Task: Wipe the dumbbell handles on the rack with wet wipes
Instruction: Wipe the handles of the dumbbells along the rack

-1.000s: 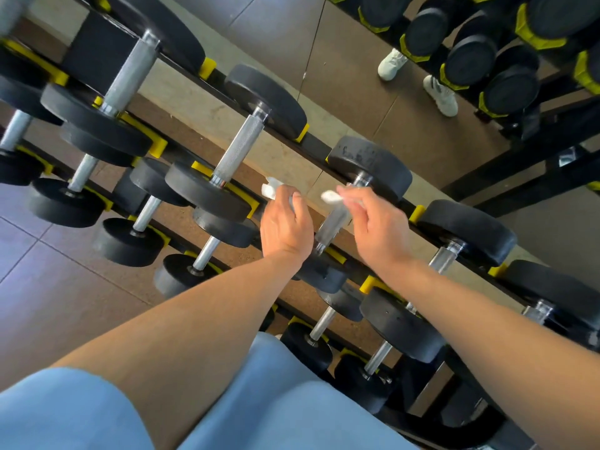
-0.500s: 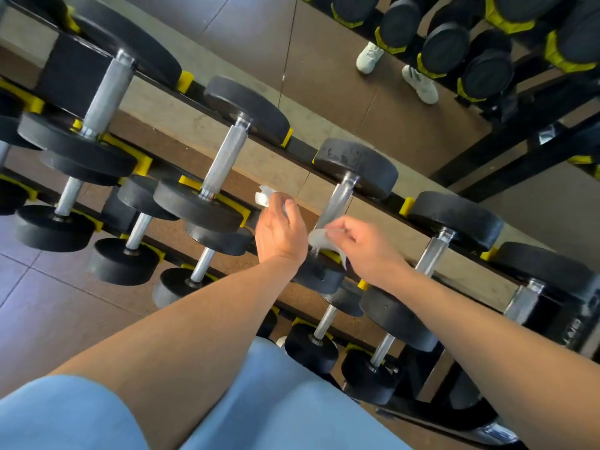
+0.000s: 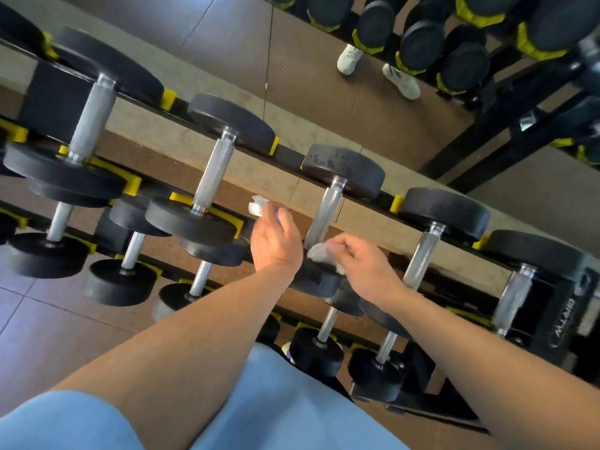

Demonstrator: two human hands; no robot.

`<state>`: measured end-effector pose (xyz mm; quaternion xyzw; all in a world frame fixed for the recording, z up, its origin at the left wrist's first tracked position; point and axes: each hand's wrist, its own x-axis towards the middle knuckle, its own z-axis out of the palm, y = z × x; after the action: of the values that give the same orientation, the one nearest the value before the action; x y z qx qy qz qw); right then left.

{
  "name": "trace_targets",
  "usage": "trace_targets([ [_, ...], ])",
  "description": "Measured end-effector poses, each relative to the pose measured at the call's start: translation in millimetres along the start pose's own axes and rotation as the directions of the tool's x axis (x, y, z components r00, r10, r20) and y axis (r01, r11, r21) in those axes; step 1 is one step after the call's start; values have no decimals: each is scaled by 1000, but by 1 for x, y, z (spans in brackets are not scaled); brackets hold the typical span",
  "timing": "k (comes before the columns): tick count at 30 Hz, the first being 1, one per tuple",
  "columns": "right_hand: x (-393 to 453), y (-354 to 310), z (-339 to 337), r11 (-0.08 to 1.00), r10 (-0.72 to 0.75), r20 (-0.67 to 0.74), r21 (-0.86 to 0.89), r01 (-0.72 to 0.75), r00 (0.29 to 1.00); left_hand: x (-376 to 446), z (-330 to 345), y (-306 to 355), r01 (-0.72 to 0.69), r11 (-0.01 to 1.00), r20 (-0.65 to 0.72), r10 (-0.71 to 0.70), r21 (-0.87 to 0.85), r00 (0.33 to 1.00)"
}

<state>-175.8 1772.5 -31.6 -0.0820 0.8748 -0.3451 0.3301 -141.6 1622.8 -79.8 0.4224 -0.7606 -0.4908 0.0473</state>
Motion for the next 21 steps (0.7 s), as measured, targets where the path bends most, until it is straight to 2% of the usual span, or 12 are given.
trace_targets([
  [1, 1, 2, -3, 976, 183, -188, 152, -156, 965, 0, 0, 0, 4, 1000, 9, -4, 0, 1000],
  [2, 6, 2, -6, 880, 410, -313, 385, -280, 857, 0, 0, 0, 7, 1000, 14, -7, 1, 1000],
  [4, 27, -9, -12, 578, 702, -265, 754, -311, 661, 0, -1, -1, 10, 1000, 27, -10, 3, 1000],
  [5, 39, -19, -13, 503, 729, -225, 816, -284, 646, 0, -1, 0, 11, 1000, 37, -11, 3, 999],
  [6, 50, -31, -10, 505, 706, -217, 821, -265, 675, 0, -1, 0, 13, 1000, 44, -13, 2, 999],
  [8, 65, -52, 7, 621, 610, -299, 756, -207, 734, 0, -1, 1, 10, 1000, 43, -10, 7, 999],
  [11, 69, -64, 33, 799, 500, -478, 576, -171, 723, -1, 0, 1, 20, 1000, 45, -21, 21, 999],
  [14, 62, -50, 33, 891, 426, -521, 382, -244, 740, 0, -1, 1, 23, 1000, 53, -24, 18, 998],
  [16, 53, -44, 31, 935, 350, -446, 213, -282, 824, 0, -3, 2, 28, 999, 55, -29, 24, 998],
  [18, 40, -41, 31, 925, 344, -274, -67, -374, 898, -1, -3, 3, 22, 999, 64, -24, 29, 998],
  [20, 31, -38, 29, 848, 394, -89, -349, -399, 915, 0, -4, 2, 10, 1000, 62, -11, 23, 998],
  [21, 31, -34, 23, 838, 422, -43, -361, -408, 905, 1, -3, 1, 7, 1000, 67, -8, 18, 998],
])
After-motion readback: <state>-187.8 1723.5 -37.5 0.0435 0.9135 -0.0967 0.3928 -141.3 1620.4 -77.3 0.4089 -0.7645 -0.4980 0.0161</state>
